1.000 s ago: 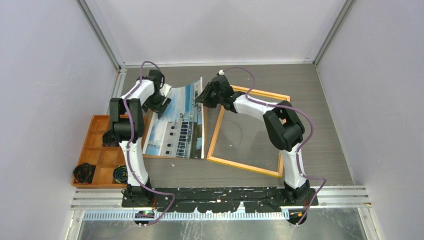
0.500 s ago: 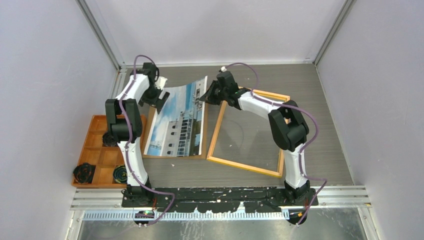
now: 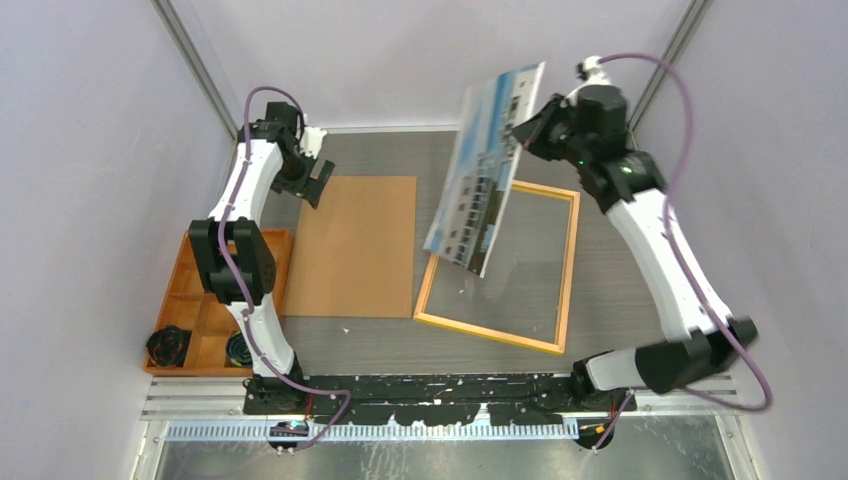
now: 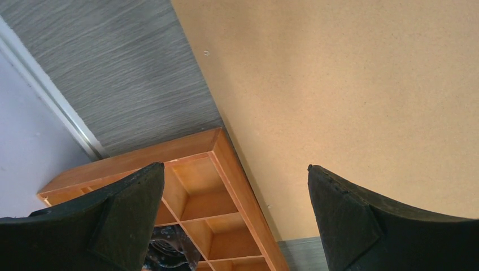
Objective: Put the photo into the frame
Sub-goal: Pick up the photo at the center of the board, then turn over the photo from the photo frame.
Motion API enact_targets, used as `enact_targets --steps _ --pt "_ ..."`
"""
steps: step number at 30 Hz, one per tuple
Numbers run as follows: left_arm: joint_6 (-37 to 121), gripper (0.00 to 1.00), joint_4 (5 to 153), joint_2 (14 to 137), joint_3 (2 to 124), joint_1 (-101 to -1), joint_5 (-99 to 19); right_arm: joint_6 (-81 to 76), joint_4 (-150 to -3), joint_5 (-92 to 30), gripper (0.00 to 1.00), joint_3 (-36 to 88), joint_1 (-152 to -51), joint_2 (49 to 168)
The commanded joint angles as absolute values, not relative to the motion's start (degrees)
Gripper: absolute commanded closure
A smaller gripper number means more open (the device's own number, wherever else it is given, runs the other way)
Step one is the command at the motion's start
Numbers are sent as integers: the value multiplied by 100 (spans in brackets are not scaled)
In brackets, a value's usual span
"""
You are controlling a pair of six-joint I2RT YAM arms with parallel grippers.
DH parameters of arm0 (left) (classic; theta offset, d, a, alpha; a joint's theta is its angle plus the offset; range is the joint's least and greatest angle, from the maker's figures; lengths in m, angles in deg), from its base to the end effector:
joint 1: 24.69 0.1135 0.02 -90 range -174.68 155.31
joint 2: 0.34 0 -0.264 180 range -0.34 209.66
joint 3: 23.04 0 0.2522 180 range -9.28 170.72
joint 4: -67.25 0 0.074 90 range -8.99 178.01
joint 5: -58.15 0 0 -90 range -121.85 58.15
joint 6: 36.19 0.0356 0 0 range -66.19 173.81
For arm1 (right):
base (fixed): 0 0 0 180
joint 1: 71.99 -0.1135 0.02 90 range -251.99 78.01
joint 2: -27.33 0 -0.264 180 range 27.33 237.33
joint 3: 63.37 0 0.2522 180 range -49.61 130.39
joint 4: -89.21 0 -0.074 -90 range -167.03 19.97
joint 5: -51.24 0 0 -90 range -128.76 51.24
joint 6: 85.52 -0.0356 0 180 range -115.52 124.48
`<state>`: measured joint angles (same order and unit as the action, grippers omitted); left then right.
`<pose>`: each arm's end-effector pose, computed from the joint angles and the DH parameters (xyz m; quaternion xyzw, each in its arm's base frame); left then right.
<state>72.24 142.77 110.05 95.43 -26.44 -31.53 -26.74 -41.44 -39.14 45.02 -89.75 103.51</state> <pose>0.4035 -0.0121 0.2952 0.1713 0.9656 0.0311 0.1931 0.2620 0.0837 0.4720 0.0962 0.7988 0.2437 0.5415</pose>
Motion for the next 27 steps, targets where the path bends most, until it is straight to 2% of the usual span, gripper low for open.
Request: enact_targets --steps 1,5,9,19,23,27 --pt "7158 0 14350 10802 9377 -2876 -3274 -1373 -2121 -5837 99 5379 -9094 9789" --pt "7098 0 14298 10751 9340 -3056 -3229 -1116 -1510 -6296 99 5786 -9109 9739" --pt "7051 0 14332 10753 9364 -3172 -3229 -1122 -1021 -6496 99 5659 -9265 10090" --pt "7044 0 14263 10680 9204 -3242 -2946 -1270 -121 -7635 99 5843 -10461 11851" --pt "7051 0 14245 10672 9213 -3242 -2896 -1436 -364 -7253 99 5880 -10834 12487" --pt "7052 0 14266 10685 9250 -3242 -2854 -1955 -1389 -5873 99 5696 -10865 12786"
